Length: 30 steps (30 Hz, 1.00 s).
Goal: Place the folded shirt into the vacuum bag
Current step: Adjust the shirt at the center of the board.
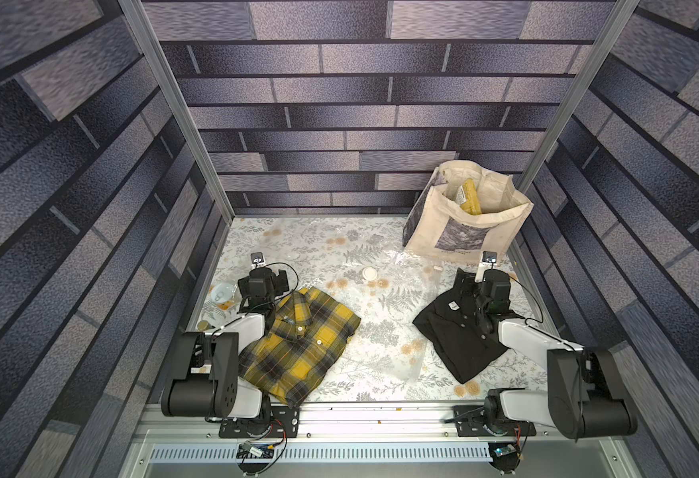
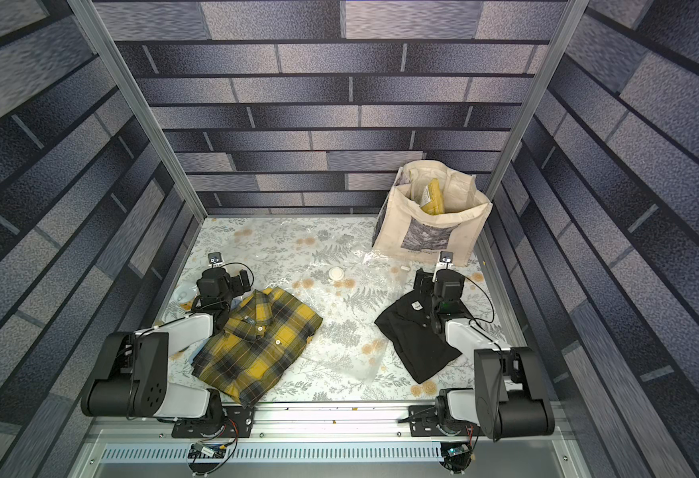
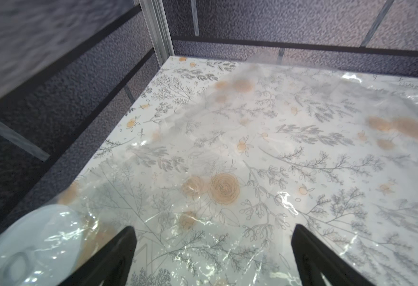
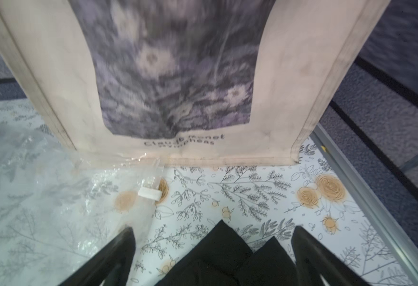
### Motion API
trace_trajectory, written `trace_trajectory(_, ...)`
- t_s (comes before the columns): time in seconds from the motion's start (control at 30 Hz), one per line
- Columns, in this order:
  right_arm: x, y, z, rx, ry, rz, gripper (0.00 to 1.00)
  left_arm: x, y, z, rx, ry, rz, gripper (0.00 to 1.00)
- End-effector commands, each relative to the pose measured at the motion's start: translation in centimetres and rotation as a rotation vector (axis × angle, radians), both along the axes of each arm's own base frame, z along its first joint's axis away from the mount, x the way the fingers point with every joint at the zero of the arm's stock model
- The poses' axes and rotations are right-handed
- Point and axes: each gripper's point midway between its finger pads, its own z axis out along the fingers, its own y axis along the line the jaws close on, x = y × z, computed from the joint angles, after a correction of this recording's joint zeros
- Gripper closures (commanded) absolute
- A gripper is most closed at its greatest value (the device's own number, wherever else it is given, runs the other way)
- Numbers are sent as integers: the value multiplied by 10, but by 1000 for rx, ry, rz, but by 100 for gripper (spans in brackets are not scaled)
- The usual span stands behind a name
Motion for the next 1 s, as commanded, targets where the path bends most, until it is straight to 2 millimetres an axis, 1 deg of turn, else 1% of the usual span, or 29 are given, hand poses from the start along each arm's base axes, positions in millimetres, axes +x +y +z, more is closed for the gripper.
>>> trace_trajectory(0.0,-46,-24,-3,56,309,-239,0,-27,1,32,75,44,104,0)
trace_trajectory(0.03,-52,-19,-1,92,364,-238,0,-32,-4,41,63,40,100,0)
trace_trajectory(0.07,-53,-8,-1,145,403,-194,0,-36,-11,49,43,37,82,0)
trace_trajectory(0.1,-54,0,-4,203,432,-185,0,-39,-16,55,28,36,65,0)
trace_trajectory(0.13,-61,8,-11,278,491,-199,0,-43,-22,61,-2,35,44,0)
trace_trajectory(0.17,-61,25,-18,346,543,-122,0,-46,-29,66,-46,39,19,0)
trace_trajectory(0.2,-61,43,-23,409,574,-30,4,-47,-33,71,-98,32,7,0)
trace_trajectory(0.23,-63,51,-25,452,582,-15,12,-52,-34,65,-169,66,19,0)
trace_trajectory(0.27,-64,58,-24,495,559,2,18,-59,-29,60,-278,88,86,0)
trace_trajectory(0.3,-66,63,-21,520,537,22,22,-64,-24,53,-384,112,154,0)
trace_trajectory(0.33,-68,64,-18,521,521,19,23,-62,-29,48,-495,150,119,0)
trace_trajectory(0.37,-71,67,-14,510,513,25,23,-60,-37,44,-579,182,48,0)
trace_trajectory(0.4,-73,72,-11,500,515,37,22,-60,-42,41,-649,213,11,0)
trace_trajectory(0.43,-76,80,-10,499,525,58,22,-61,-44,38,-666,237,8,0)
trace_trajectory(0.47,-78,89,-10,502,540,79,22,-61,-47,37,-653,253,-3,0)
trace_trajectory(0.53,-86,116,-18,481,585,128,21,-64,-62,39,-532,289,-45,0)
trace_trajectory(0.57,-89,130,-23,463,612,159,22,-65,-70,41,-465,303,-64,0)
trace_trajectory(0.6,-93,144,-29,430,644,183,22,-67,-84,42,-401,320,-100,0)
trace_trajectory(0.67,-97,160,-38,378,686,198,22,-72,-104,42,-319,356,-136,0)
trace_trajectory(0.7,-97,170,-41,379,702,216,22,-75,-116,42,-298,371,-155,0)
trace_trajectory(0.73,-98,177,-44,378,715,228,22,-79,-132,40,-288,386,-197,0)
trace_trajectory(0.77,-97,182,-45,373,720,229,23,-83,-143,38,-286,393,-220,0)
trace_trajectory(0.83,-97,201,-49,372,745,262,24,-91,-168,33,-287,411,-270,0)
trace_trajectory(0.87,-96,211,-49,372,755,278,25,-95,-176,29,-288,420,-284,0)
trace_trajectory(0.9,-94,228,-46,368,758,304,26,-98,-184,23,-295,435,-295,0)
trace_trajectory(0.97,-95,251,-49,359,771,324,27,-103,-195,7,-318,477,-301,0)
